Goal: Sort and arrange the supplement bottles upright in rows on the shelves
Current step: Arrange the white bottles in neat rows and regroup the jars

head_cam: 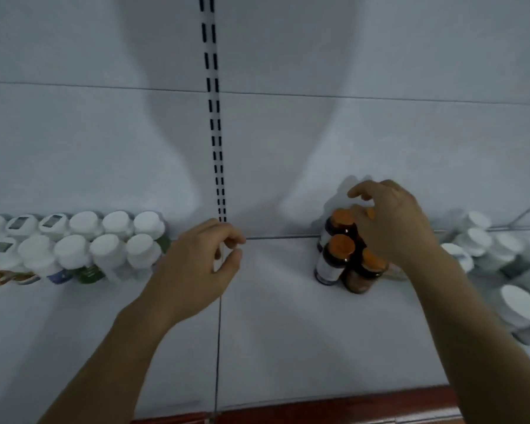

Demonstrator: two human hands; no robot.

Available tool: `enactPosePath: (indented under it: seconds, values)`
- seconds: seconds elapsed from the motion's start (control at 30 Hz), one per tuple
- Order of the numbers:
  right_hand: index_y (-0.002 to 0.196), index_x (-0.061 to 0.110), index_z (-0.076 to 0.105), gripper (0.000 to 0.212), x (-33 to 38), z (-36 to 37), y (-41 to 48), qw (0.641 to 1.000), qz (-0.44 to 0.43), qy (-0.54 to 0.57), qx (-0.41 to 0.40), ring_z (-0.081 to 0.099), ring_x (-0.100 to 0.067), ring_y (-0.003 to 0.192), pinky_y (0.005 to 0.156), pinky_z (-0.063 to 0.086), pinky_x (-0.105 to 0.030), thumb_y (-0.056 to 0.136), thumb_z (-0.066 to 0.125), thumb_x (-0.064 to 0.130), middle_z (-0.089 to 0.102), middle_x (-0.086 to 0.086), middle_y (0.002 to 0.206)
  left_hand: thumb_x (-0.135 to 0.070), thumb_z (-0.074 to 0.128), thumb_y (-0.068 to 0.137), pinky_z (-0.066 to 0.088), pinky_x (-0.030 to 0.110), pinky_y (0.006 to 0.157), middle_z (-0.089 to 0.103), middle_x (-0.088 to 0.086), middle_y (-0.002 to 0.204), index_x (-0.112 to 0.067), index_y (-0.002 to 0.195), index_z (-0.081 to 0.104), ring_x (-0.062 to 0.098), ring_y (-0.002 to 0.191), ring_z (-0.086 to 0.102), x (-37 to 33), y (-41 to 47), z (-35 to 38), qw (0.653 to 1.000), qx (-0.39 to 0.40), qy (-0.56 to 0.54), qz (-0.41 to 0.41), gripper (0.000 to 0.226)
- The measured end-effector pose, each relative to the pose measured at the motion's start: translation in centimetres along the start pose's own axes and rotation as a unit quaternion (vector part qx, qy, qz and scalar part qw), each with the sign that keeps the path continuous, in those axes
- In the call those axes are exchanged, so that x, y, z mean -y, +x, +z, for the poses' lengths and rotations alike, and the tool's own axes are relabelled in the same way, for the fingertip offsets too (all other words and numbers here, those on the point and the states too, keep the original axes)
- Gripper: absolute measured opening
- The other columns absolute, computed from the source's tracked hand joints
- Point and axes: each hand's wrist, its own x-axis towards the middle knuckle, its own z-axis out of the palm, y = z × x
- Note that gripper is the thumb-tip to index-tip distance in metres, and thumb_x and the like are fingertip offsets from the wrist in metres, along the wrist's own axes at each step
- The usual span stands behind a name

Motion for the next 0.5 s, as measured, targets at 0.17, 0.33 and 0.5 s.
enactPosePath:
  seconds: [0.17,0.33,0.5]
  values:
    - [0.13,0.024,0.061,0.057,-5.9,-1.9,1.0,0.994,-0.025,-0.035,0.096,0.051,-0.036,0.118,0.1,0.039,-0.04,0.084,0.045,-0.006,0.058,-0.014,0.126,-0.028,0.063,0.096,0.045,0.016,0.08,0.055,-0.018,0.111,-0.03,0.12,0.062,0.004,0.098,0.056,-6.3,2.8,7.8,0.996,0.056,-0.053,0.041,0.023]
    - [0.133,0.023,0.057,0.053,-13.1,-3.2,0.4,0.996,-0.048,-0.018,0.079,0.052,-0.036,0.117,0.101,0.043,-0.043,0.09,0.044,-0.005,0.057,-0.012,0.129,-0.022,0.065,0.093,0.044,0.016,0.085,0.054,-0.016,0.113,-0.028,0.113,0.064,0.004,0.102,0.055,-11.7,4.7,12.4,0.997,0.028,-0.041,0.06,0.02]
    - [0.133,0.026,0.056,0.043,-22.1,-5.7,0.3,0.993,-0.034,-0.042,0.108,0.052,-0.034,0.12,0.101,0.046,-0.046,0.097,0.047,0.004,0.058,-0.008,0.131,-0.019,0.069,0.088,0.044,0.029,0.093,0.057,-0.01,0.113,-0.024,0.109,0.067,0.015,0.109,0.05,-15.6,7.2,16.4,0.995,-0.006,0.076,0.067,0.022]
